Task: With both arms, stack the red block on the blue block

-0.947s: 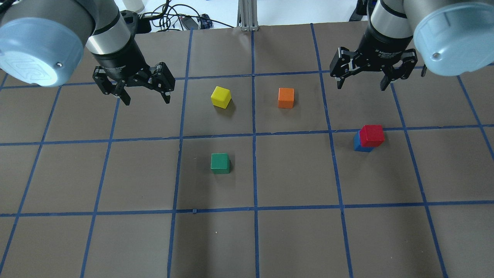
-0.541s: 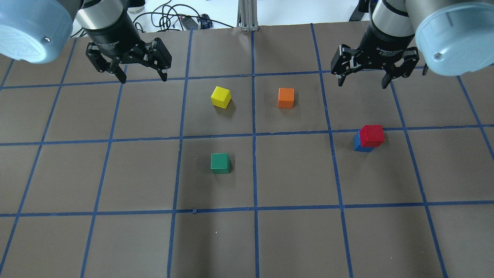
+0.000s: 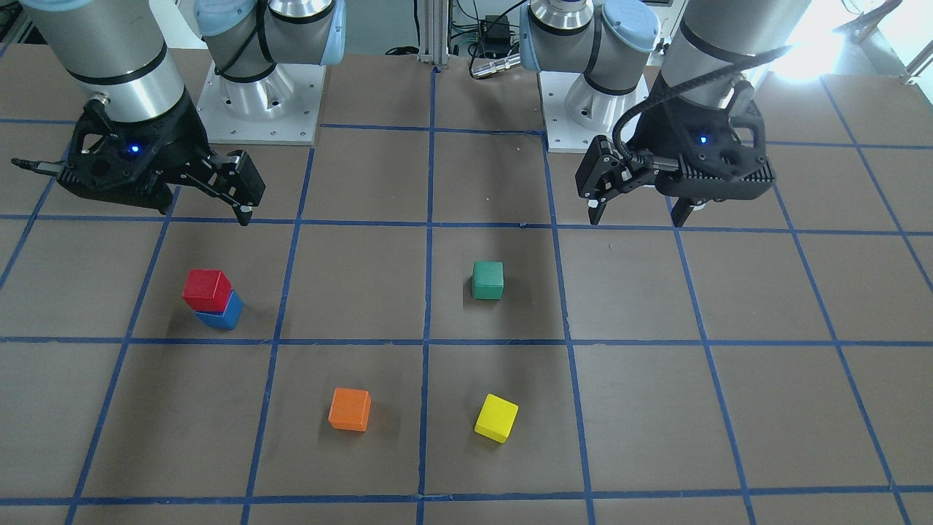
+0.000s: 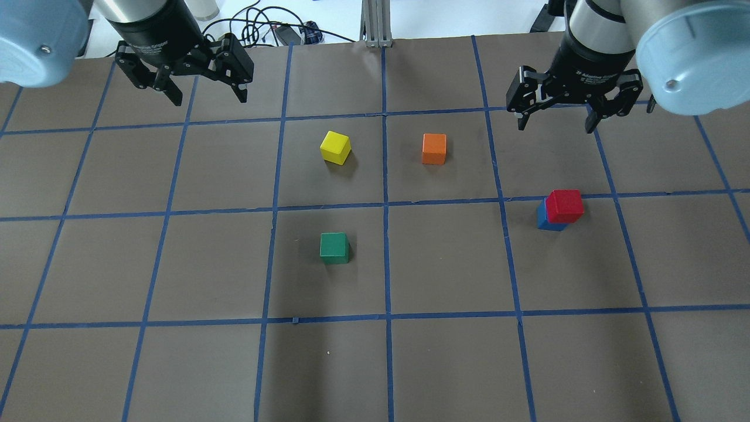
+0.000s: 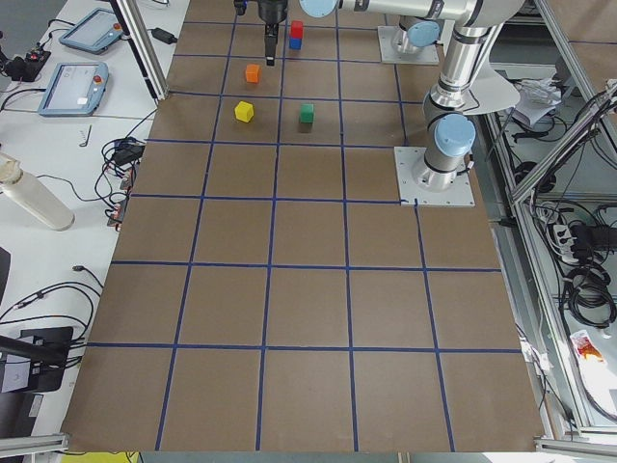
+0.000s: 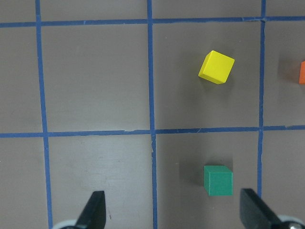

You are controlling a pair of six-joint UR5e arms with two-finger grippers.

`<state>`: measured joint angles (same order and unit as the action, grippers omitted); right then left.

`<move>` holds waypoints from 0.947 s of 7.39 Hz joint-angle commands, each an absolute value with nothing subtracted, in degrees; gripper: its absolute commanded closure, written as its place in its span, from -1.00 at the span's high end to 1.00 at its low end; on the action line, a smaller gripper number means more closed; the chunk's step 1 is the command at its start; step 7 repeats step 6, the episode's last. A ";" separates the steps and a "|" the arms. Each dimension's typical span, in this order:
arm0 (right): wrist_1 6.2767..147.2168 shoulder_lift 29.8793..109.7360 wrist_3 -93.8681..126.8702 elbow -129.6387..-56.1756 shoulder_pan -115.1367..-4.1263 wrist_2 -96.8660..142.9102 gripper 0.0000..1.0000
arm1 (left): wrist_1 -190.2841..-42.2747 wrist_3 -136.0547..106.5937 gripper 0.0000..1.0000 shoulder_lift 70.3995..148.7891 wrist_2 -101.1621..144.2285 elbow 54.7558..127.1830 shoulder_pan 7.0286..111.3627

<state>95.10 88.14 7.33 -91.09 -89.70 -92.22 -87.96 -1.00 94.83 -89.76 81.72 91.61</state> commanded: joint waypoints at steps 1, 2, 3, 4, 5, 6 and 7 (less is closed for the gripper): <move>95.71 88.42 7.12 -91.23 -89.39 -92.90 1.00 | -87.37 -0.70 1.00 94.13 -89.65 82.18 91.67; 95.89 88.42 7.21 -91.23 -89.38 -92.90 1.00 | -87.36 -0.88 1.00 95.26 -89.56 80.87 91.32; 95.63 88.42 7.29 -91.32 -89.38 -92.90 1.00 | -87.45 -0.88 1.00 94.93 -89.82 81.03 90.97; 95.63 88.42 7.21 -91.32 -89.47 -92.99 1.00 | -87.89 -0.79 1.00 93.88 -89.82 82.43 90.97; 95.36 88.42 7.21 -91.32 -89.47 -93.08 1.00 | -87.37 -0.53 1.00 94.04 -89.91 82.27 90.88; 95.71 88.42 7.29 -91.23 -89.56 -92.73 1.00 | -87.62 -0.53 1.00 93.96 -89.91 82.61 90.88; 95.71 88.42 7.29 -91.23 -89.56 -92.73 1.00 | -87.62 -0.53 1.00 93.96 -89.91 82.61 90.88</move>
